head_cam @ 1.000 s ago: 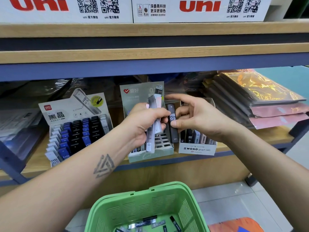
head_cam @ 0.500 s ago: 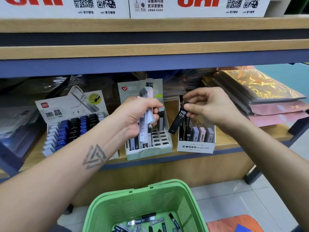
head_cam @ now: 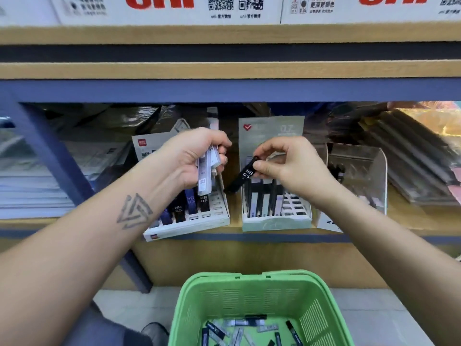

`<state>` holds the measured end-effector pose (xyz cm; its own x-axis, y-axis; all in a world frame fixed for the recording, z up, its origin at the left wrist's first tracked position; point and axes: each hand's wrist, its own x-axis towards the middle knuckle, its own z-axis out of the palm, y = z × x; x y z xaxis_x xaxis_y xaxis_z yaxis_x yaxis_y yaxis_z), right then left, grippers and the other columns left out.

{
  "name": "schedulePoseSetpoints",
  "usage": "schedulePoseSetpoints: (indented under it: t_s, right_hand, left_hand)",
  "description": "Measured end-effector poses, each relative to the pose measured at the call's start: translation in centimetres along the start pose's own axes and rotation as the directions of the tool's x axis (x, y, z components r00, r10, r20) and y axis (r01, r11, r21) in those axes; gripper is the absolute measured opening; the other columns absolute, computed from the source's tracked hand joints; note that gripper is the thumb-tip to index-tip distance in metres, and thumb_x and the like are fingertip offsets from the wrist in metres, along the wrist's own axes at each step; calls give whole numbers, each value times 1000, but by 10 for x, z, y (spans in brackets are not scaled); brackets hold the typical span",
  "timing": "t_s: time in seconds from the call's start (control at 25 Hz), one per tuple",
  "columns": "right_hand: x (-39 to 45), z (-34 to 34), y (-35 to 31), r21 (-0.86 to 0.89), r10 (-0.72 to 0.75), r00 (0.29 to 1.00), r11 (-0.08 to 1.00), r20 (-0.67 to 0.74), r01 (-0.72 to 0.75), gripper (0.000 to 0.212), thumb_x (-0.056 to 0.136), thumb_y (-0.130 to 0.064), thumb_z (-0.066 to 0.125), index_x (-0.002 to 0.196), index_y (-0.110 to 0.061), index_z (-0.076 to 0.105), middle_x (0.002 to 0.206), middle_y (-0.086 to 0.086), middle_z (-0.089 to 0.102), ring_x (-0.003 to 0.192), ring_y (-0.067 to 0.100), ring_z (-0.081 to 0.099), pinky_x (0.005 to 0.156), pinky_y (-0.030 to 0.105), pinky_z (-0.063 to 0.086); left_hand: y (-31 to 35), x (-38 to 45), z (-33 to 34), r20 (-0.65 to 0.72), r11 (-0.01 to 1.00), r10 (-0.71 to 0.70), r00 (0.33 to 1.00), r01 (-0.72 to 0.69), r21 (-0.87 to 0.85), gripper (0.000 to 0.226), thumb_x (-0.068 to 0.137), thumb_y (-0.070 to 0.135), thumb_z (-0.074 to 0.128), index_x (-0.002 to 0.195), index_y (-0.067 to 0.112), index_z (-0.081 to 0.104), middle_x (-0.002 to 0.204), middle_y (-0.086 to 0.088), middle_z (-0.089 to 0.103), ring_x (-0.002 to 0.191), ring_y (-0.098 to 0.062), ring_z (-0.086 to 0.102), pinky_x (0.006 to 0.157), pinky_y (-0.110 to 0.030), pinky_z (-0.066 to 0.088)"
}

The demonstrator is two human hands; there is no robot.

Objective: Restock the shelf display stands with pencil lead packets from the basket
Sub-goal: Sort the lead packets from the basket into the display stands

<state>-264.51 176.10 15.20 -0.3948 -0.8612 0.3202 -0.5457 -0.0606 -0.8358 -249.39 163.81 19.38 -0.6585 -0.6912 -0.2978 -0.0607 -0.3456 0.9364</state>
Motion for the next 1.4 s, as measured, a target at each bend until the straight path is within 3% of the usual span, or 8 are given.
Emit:
schedulePoseSetpoints:
  t_s: [0.28, 0.48, 0.8, 1.04, 1.12, 1.2, 1.28, 1.4]
  right_hand:
    - [12, 63, -12, -398, -104, 992, 909, 74, 125, 14, 84, -19, 81, 98, -21, 78, 81, -11, 69, 75, 1, 62, 70, 8, 46]
    - [15, 92, -7, -455, -152, 980, 869, 128, 194, 14, 86, -14, 78, 98, -20, 77, 90, -2, 75, 87, 17, 68, 82, 38, 56]
    - [26, 99, -14, -529, -200, 935, 781, 293, 333, 23, 86, 2, 71, 96, -18, 79, 89, -4, 75, 79, 2, 65, 74, 26, 53]
    - [11, 107, -3, -632, -236, 925, 677, 299, 377, 22, 95, -16, 66, 114, -18, 76, 106, -6, 54, 93, 25, 61, 69, 33, 46]
    - [7, 104, -14, -530, -190, 952, 796, 238, 292, 26, 97, -13, 61, 120, -18, 72, 105, -7, 61, 92, 17, 62, 75, 30, 47]
    - [5, 95, -34, -107, 11, 989, 994, 150, 5, 18, 99, -6, 57, 111, -11, 69, 93, 4, 74, 78, 15, 67, 70, 28, 50]
    - [-3, 85, -53, 280, 134, 961, 939, 242, -201, 9, 100, -10, 60, 104, -3, 61, 84, 19, 75, 69, 26, 70, 60, 31, 53]
    - [-17, 81, -63, 324, 136, 925, 910, 355, -258, 27, 92, -20, 71, 102, -3, 53, 80, 22, 74, 69, 35, 72, 57, 31, 56]
  left_hand:
    - [2, -11, -60, -100, 1000, -28, 995, 29, 10, 20, 89, 1, 59, 73, 12, 53, 52, 0, 47, 37, -10, 45, 37, -17, 36]
    - [-3, -16, -76, -112, 999, -50, 992, 51, 7, 27, 89, 1, 58, 65, 12, 52, 53, -2, 47, 37, -11, 45, 36, -15, 36]
    - [-2, -23, -81, -102, 998, -46, 994, 50, 37, 23, 89, 3, 60, 70, 12, 52, 52, -2, 50, 41, -12, 46, 38, -17, 39]
    - [-3, -24, -75, -101, 999, -45, 994, 45, -6, 21, 89, 2, 62, 72, 11, 52, 51, -1, 51, 39, -11, 49, 37, -18, 39]
    - [-5, -21, -73, -124, 999, -26, 992, 23, -23, 16, 88, 3, 63, 77, 10, 55, 53, -2, 52, 40, -12, 50, 38, -19, 40]
    - [-8, -17, -68, -166, 999, 12, 986, -20, -46, 10, 87, 1, 66, 83, 8, 58, 56, -4, 54, 40, -13, 53, 39, -20, 43]
    - [-12, -14, -63, -219, 994, 58, 974, -76, -77, 10, 85, -1, 68, 88, 6, 60, 59, -6, 55, 42, -14, 56, 42, -22, 48]
    - [-17, -9, -51, -276, 987, 93, 957, -124, -97, 14, 85, -3, 69, 91, 4, 58, 54, -7, 54, 40, -16, 55, 46, -25, 51]
